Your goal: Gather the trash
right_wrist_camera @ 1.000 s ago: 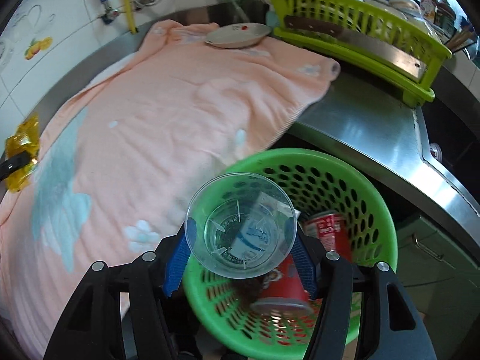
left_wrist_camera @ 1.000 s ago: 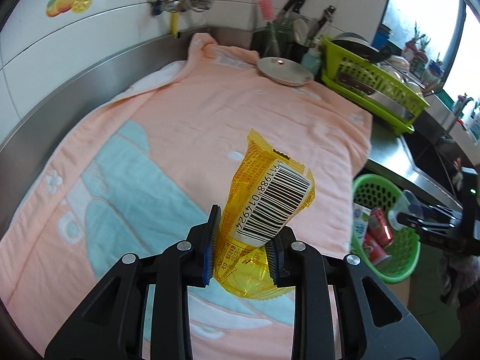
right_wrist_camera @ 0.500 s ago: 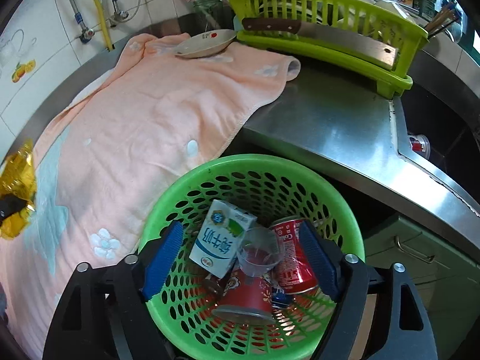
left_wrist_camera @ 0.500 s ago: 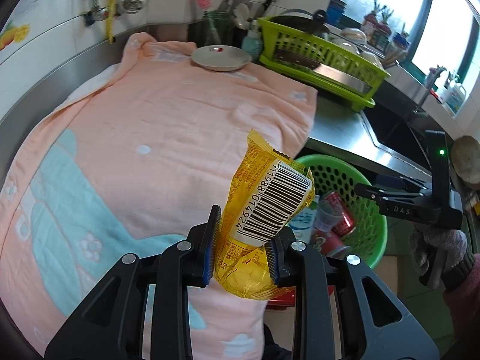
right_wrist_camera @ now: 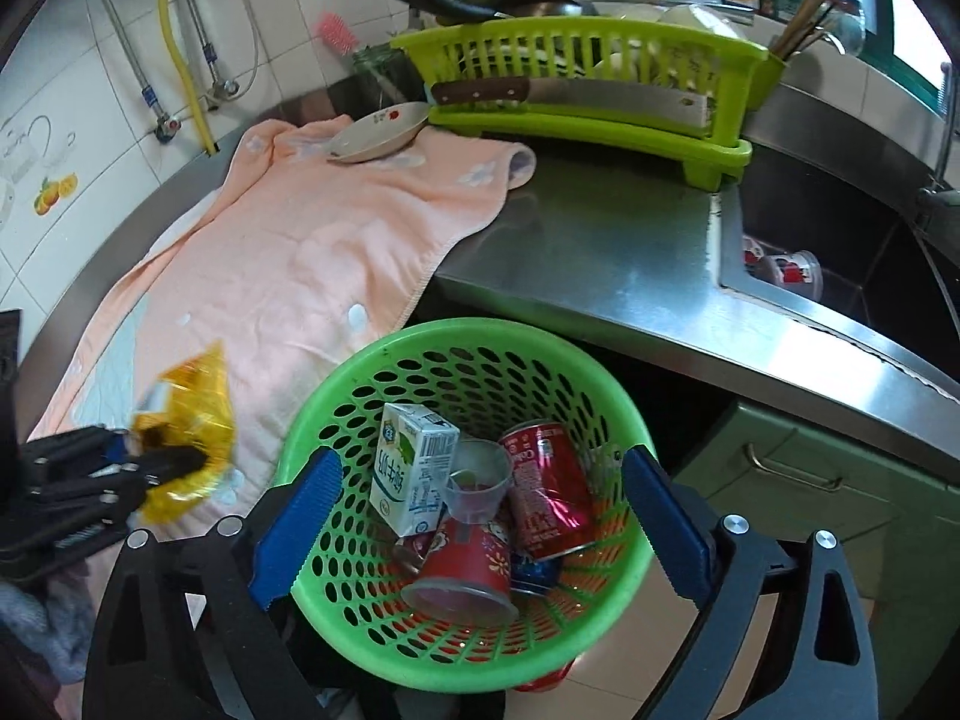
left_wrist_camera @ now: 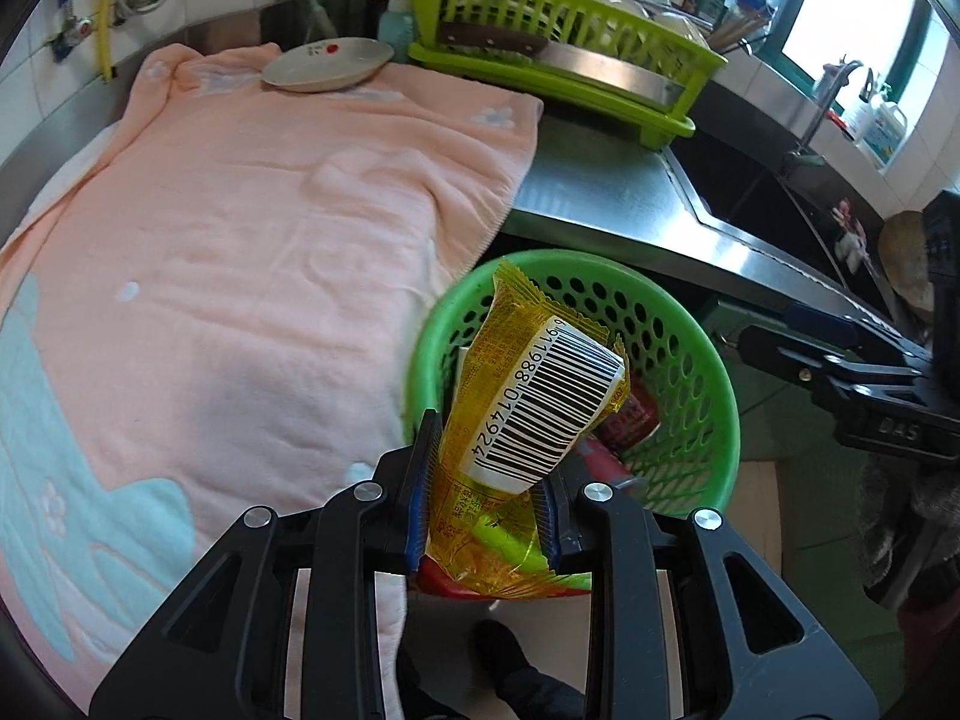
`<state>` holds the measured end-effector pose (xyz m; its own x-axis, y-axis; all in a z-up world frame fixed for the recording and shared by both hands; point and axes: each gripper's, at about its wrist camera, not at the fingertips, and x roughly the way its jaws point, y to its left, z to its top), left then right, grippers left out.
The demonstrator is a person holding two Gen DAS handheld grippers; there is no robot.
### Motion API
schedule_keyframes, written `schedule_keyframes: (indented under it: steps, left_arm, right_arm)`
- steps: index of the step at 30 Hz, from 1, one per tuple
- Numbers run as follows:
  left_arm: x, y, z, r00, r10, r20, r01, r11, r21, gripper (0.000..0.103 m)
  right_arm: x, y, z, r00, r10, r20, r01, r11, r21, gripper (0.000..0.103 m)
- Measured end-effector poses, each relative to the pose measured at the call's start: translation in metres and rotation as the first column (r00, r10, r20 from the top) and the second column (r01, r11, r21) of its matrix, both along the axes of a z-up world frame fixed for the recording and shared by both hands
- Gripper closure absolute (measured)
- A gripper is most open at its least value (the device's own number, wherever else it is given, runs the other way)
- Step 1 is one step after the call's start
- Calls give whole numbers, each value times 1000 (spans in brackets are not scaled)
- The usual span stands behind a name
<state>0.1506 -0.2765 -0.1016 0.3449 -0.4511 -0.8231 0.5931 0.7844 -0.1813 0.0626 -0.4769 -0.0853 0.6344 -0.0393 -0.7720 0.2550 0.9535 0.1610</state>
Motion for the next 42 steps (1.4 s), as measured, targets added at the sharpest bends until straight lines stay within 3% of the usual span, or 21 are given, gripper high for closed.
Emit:
schedule_keyframes:
  steps: [7,9,12,17,25,37,39,42]
  left_arm:
    - [1,-20,-16,999,-14,-31,14,1000,0,68]
    - [1,-22,-19,999,-16,-43,16,1000,-10,58]
    - [0,-24,-22,999,-13,-49,12,1000,-23,52]
    - [-2,-20,-23,998,9,-57,-11,999,-34,50]
    - [-8,-4,-4,997,80,-25,-81,996,-38,43]
    - [-23,40,41,990,109,89,-106,994,-32,35]
    - [-28,51,47,988,110,106,-107,994,-30,24]
    - [-36,69,59,982,115,147,-113,993,-25,20]
  right_arm:
    - [-12,-1,3,1000,-11,2,11,1000,-29,9]
    - [-15,-2,2,1000,-17,4,17,999,-27,9]
    - [-18,-2,2,1000,-19,7,19,1000,-18,9]
    - [-20,1,2,1000,12,13,-12,1000,-6,9]
    - [-26,9,7,996,83,38,-83,997,0,9]
    - [-45,62,20,996,76,52,-76,997,-18,9]
    - [-49,73,23,997,63,50,-62,998,-23,9]
    - [-54,91,28,997,48,52,-47,999,-28,9]
